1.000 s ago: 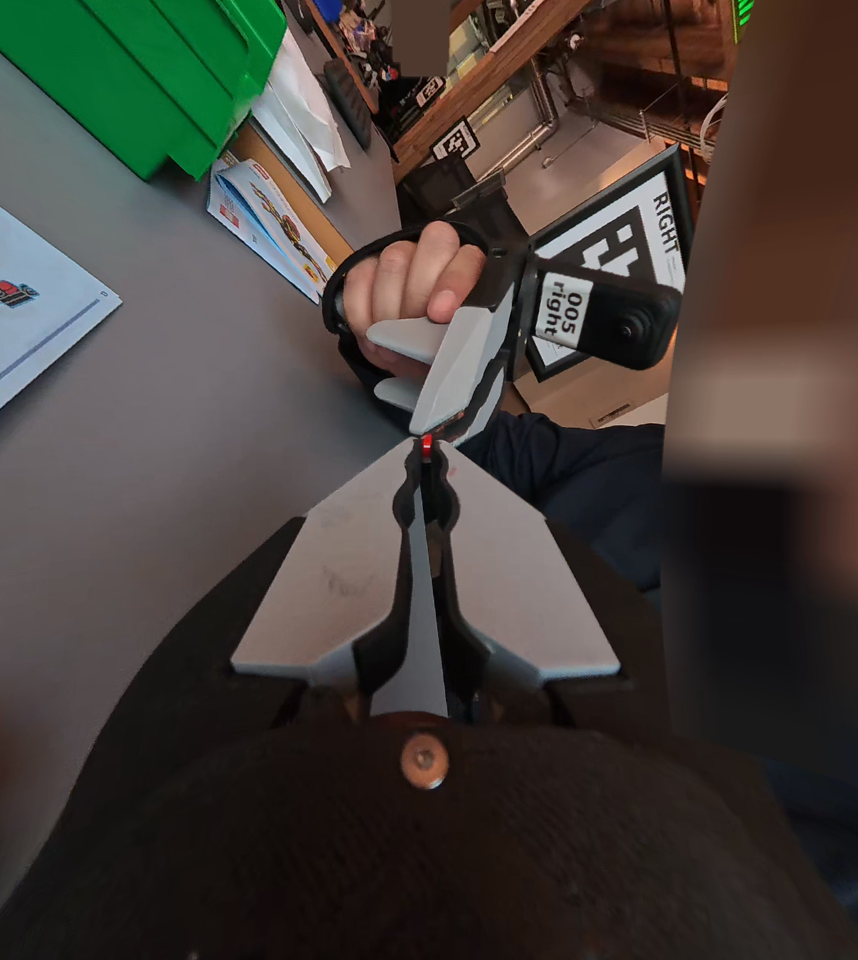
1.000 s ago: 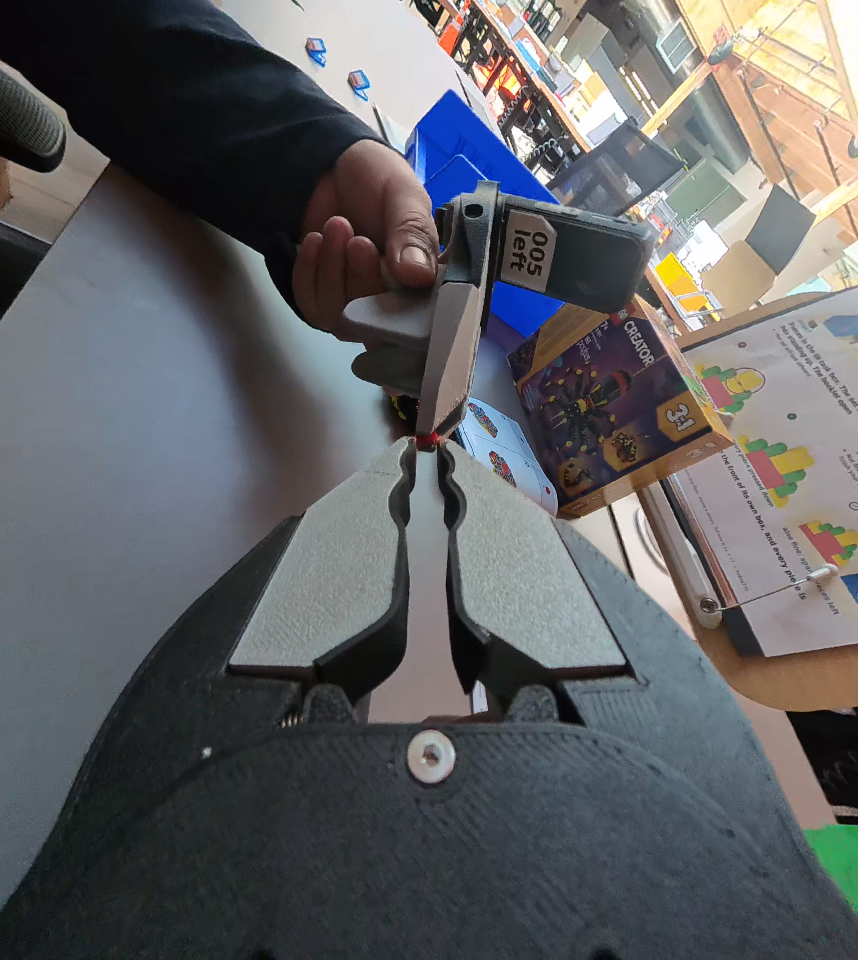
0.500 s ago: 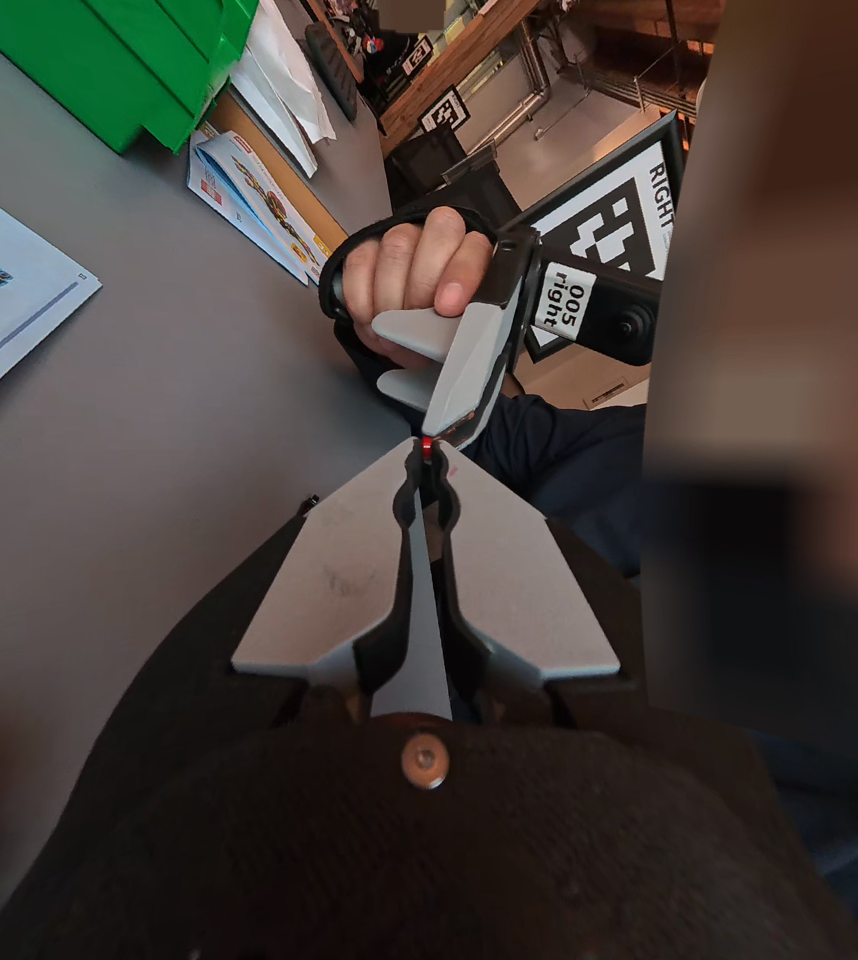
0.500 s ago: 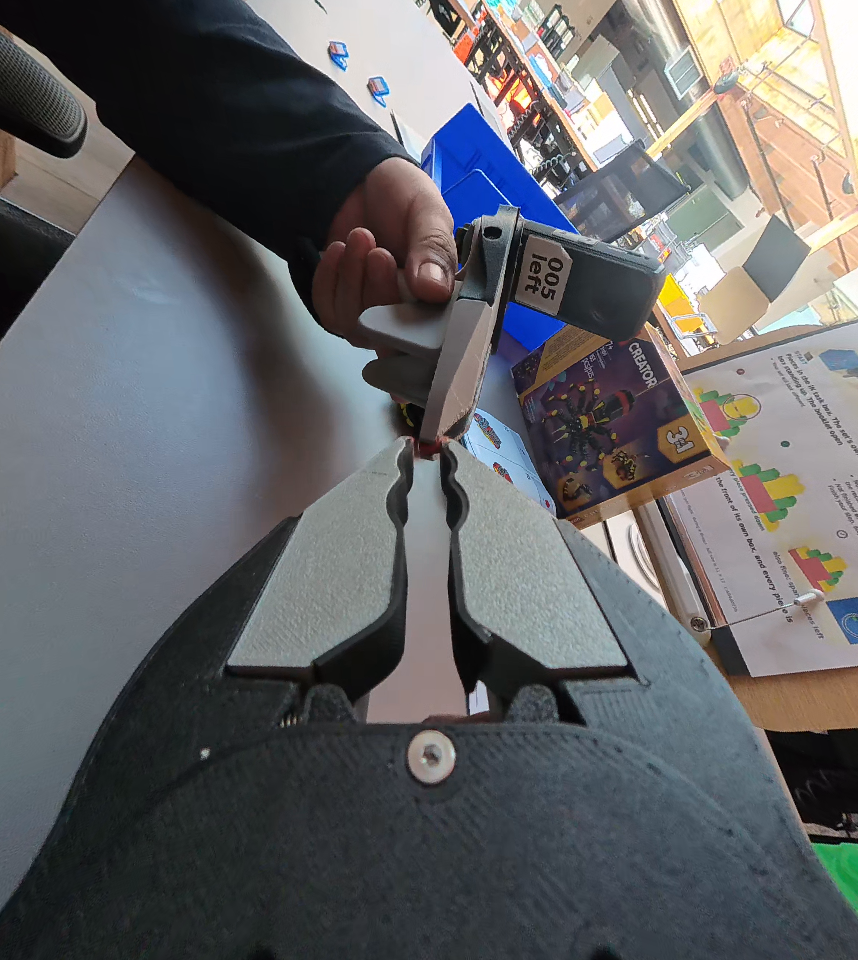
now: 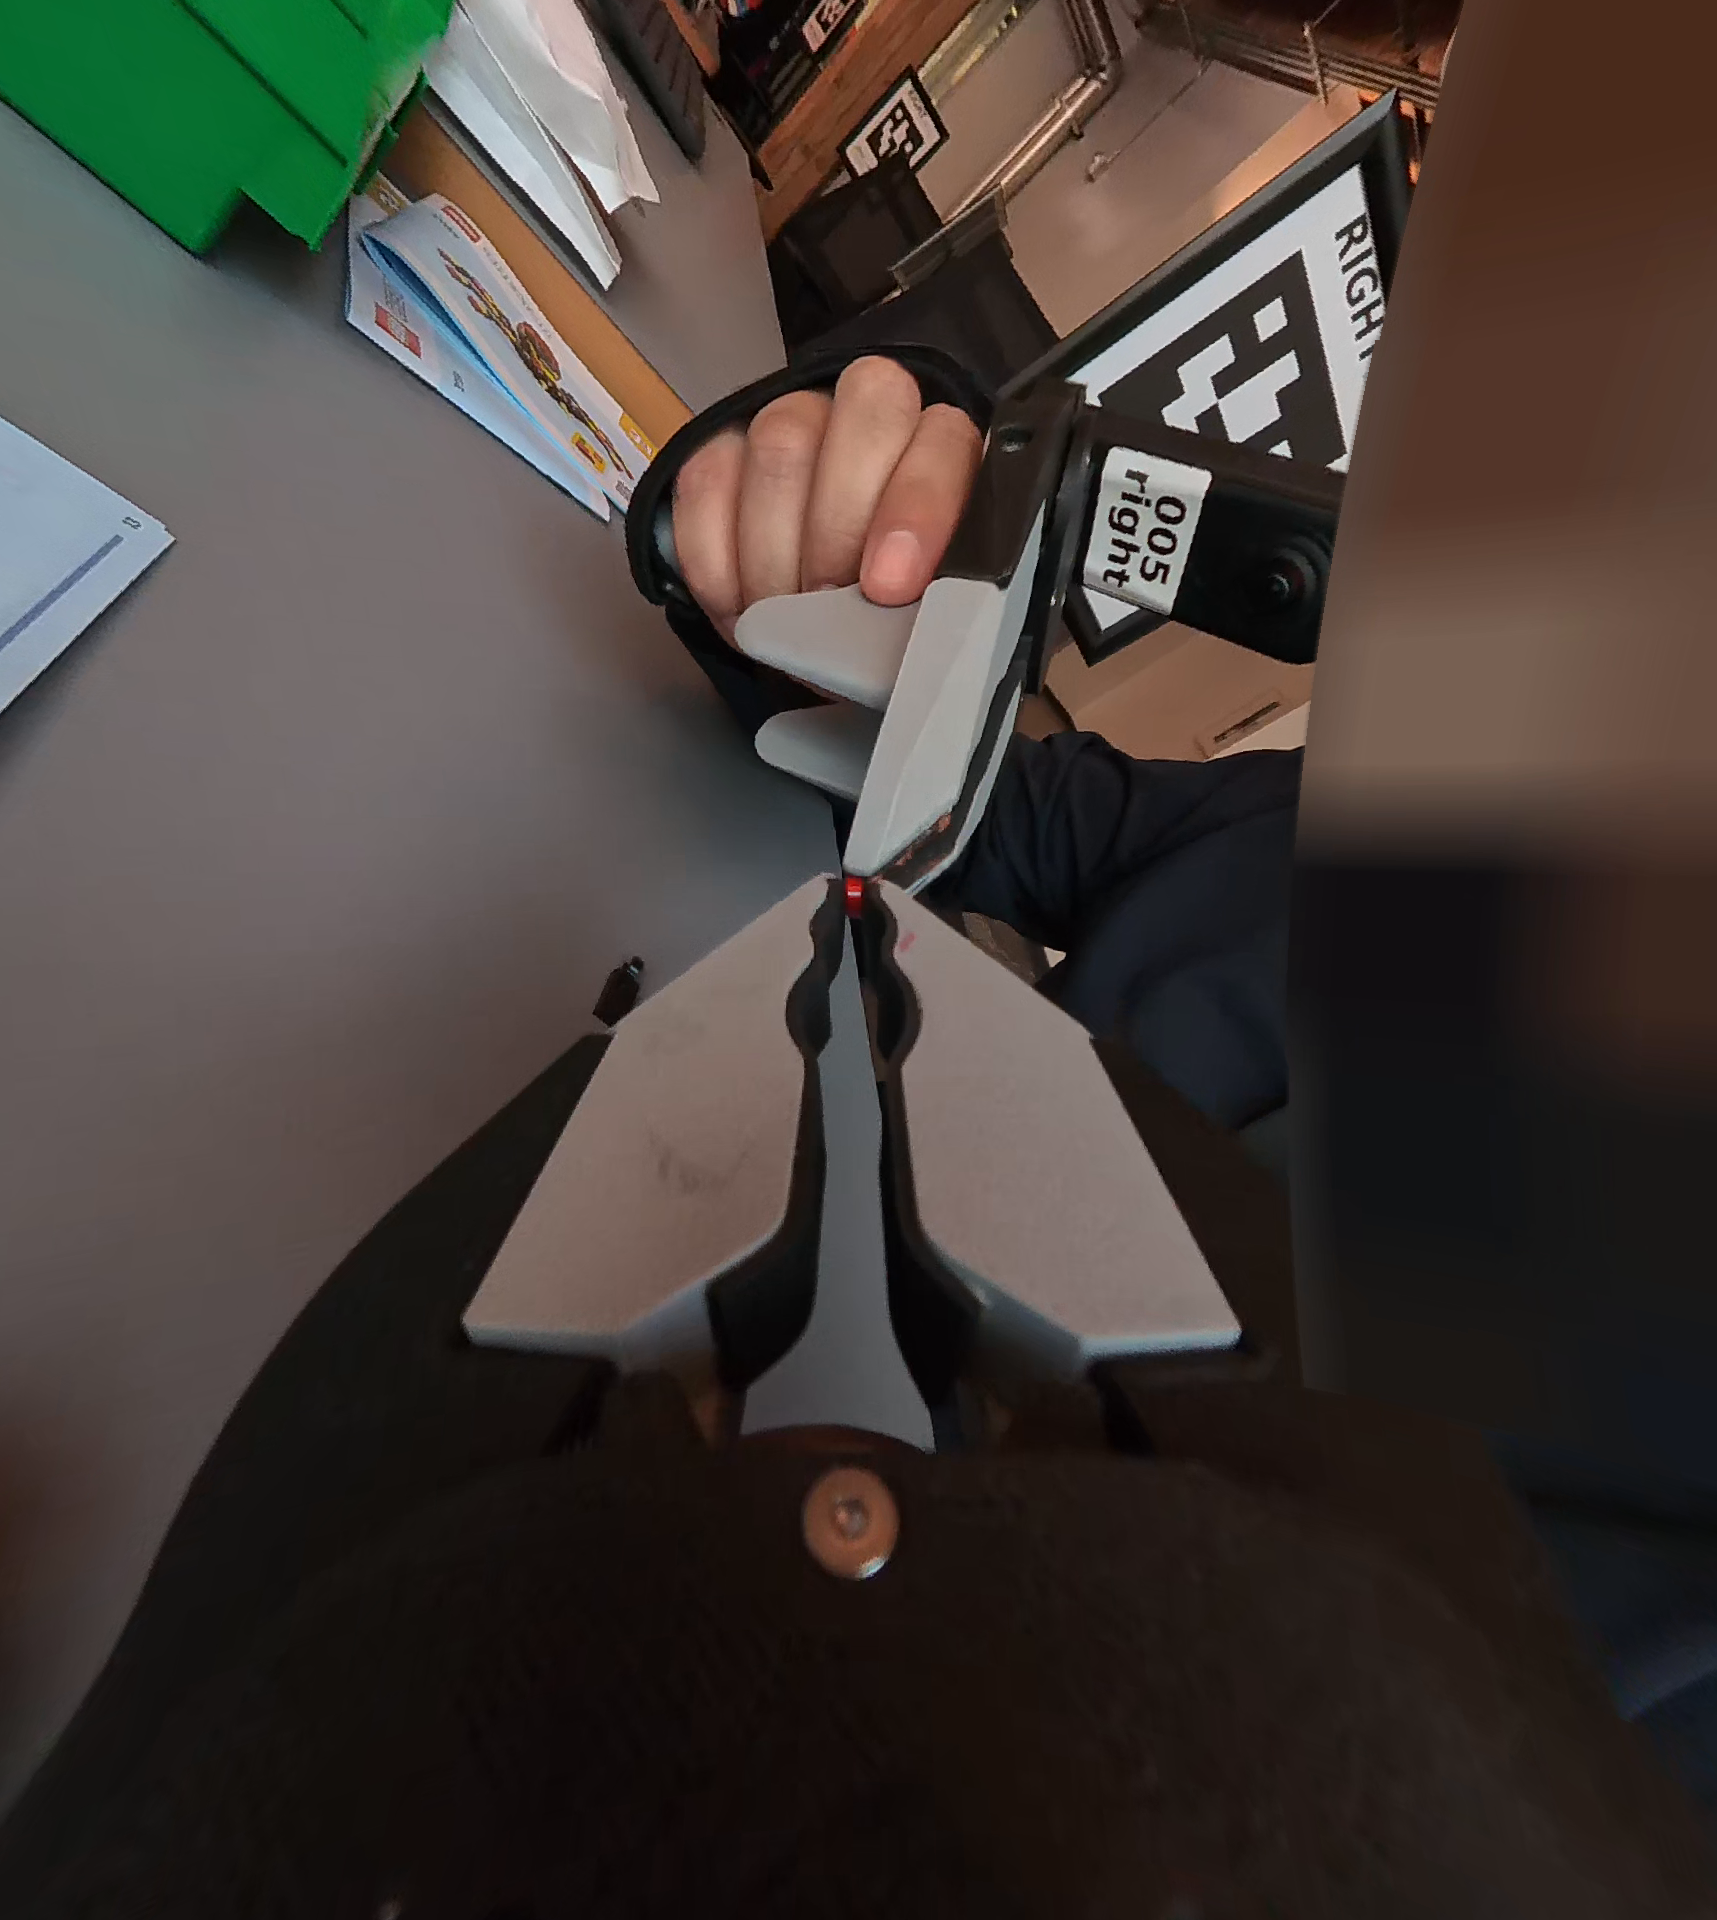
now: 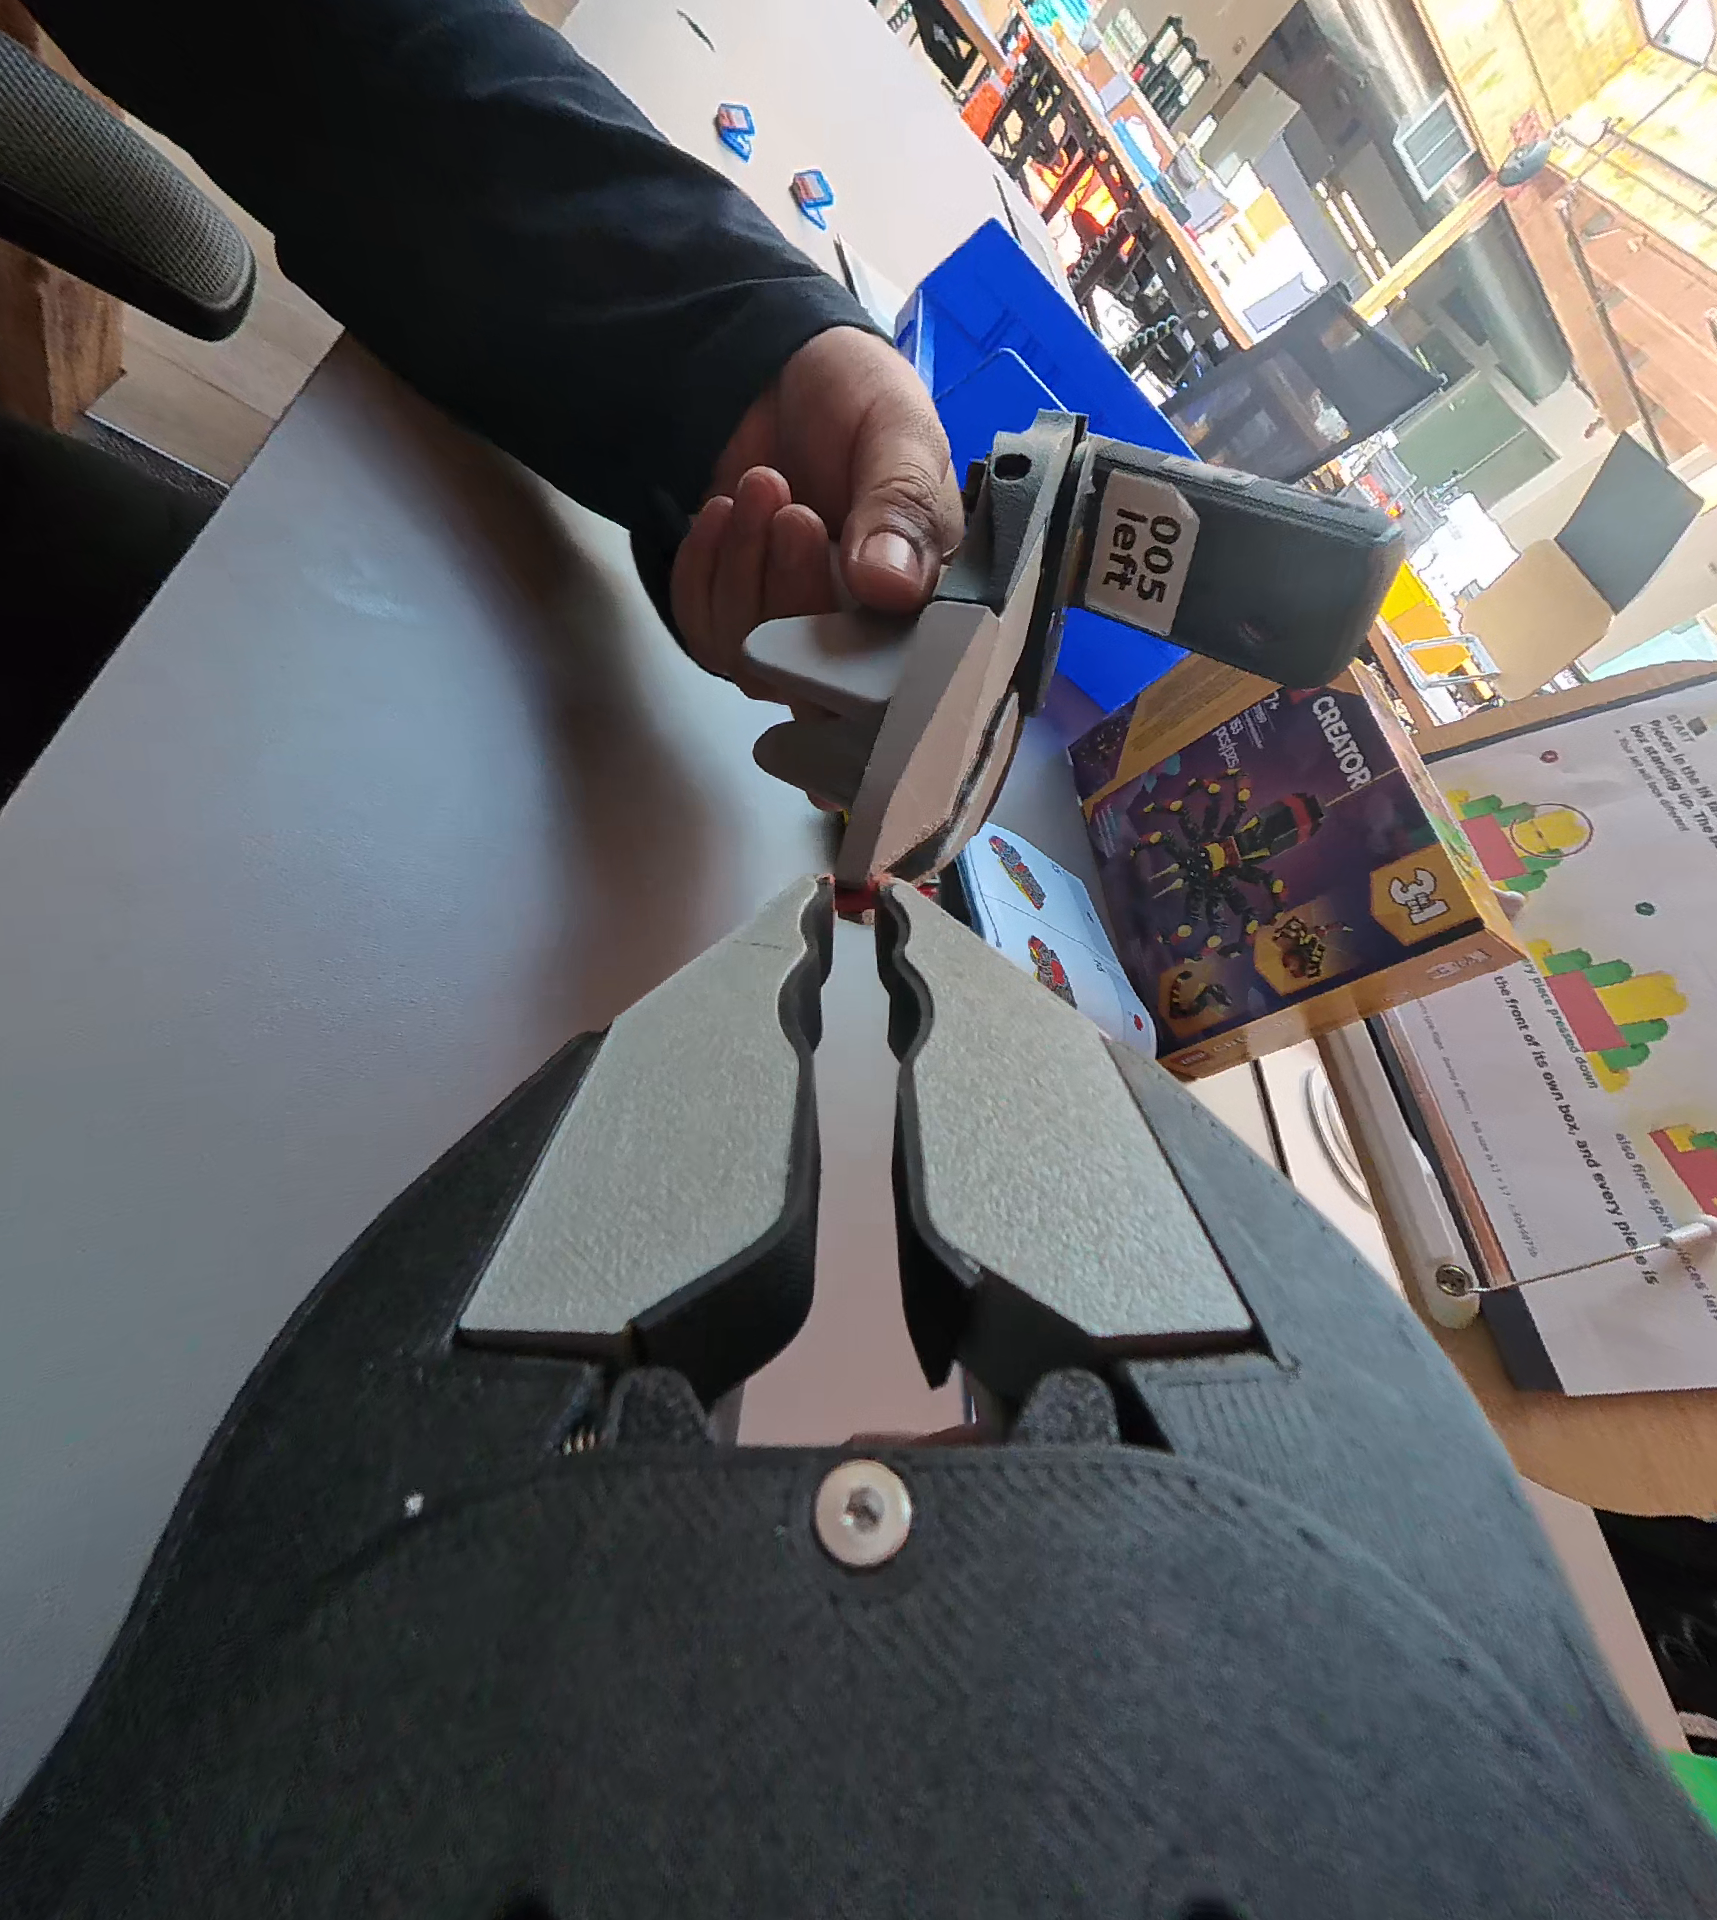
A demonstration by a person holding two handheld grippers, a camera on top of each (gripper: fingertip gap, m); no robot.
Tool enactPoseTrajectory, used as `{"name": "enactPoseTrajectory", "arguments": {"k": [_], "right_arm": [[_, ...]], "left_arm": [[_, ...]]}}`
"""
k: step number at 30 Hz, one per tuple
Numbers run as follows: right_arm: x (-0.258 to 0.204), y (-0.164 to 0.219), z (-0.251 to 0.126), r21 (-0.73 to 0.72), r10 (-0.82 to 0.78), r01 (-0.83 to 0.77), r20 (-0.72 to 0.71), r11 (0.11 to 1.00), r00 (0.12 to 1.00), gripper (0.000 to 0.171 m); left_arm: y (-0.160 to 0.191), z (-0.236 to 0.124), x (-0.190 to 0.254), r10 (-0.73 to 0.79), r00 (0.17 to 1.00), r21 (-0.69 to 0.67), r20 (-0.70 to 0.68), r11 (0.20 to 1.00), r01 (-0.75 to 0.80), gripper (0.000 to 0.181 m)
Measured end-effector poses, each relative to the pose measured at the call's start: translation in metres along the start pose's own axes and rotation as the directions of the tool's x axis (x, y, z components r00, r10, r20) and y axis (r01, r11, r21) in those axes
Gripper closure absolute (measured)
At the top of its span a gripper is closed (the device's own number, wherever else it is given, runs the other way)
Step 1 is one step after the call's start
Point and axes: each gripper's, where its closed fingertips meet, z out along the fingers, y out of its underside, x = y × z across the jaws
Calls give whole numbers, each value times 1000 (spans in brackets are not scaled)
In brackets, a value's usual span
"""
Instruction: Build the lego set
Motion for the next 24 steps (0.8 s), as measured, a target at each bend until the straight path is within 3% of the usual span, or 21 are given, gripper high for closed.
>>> {"name": "enactPoseTrajectory", "arguments": {"k": [24], "right_arm": [[-8, -1, 0, -5, -7, 7, 44, 1000, 999, 166]], "left_arm": [[7, 2, 2, 25, 1000, -43, -2, 999, -25, 181]]}}
